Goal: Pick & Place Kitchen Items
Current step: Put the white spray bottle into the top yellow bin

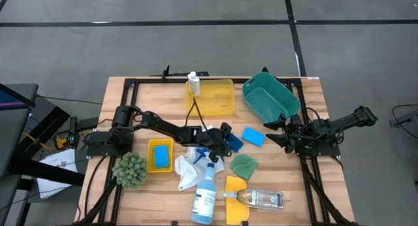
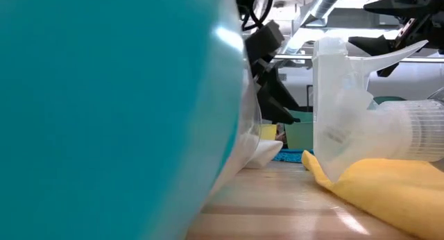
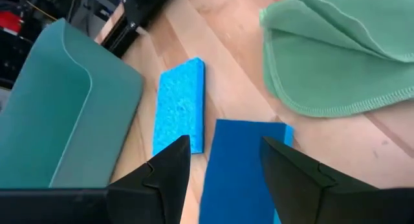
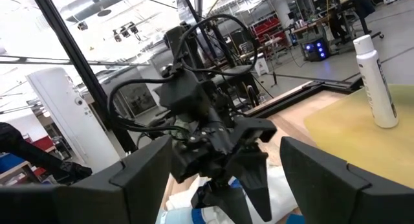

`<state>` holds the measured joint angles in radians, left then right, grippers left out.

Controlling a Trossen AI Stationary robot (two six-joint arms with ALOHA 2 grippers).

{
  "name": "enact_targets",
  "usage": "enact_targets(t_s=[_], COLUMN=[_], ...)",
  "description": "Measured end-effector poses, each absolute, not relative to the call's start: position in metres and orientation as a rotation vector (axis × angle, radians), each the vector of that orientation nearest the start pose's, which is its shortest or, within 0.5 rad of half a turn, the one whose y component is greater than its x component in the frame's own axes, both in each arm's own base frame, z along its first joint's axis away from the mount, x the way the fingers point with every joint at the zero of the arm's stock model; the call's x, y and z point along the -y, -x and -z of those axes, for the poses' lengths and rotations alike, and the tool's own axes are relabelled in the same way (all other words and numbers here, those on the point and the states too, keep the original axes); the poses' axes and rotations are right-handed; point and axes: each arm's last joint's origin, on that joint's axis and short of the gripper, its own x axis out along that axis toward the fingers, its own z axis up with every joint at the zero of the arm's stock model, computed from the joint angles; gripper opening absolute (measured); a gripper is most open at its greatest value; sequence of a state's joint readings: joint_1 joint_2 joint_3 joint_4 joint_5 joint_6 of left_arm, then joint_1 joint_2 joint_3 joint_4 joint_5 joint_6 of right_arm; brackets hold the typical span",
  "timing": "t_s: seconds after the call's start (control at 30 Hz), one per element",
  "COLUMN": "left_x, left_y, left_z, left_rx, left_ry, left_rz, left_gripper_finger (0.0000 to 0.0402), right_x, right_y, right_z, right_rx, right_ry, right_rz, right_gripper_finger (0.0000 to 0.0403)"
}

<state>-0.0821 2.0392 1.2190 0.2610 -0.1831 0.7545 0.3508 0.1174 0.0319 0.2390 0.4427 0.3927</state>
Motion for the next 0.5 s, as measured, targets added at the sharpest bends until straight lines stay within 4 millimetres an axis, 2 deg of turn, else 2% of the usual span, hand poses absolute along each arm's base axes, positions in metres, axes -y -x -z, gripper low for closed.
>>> enact_targets(t_s=[0.17, 0.5], left_x=[0.023, 0.0212], left_y=[-0.4298, -0.4272], left_z=[-0.1476, -0.1438], left_rx=[-0.594, -0.637], left_ry=[-0.778, -0.772], left_rz=[0.12, 0.15], left_gripper_finger=[0.0182, 0.0167], right_x=[-0.0227, -0.0228], right_y=[-0.0981, -0.0982], right_z=[-0.1871, -0.1862], right_rx=[0.153, 0.144], right_ry=[-0.449, -0.445], right_rz=[0.064, 0.065], right_gripper_finger=[0.0278, 0.0278])
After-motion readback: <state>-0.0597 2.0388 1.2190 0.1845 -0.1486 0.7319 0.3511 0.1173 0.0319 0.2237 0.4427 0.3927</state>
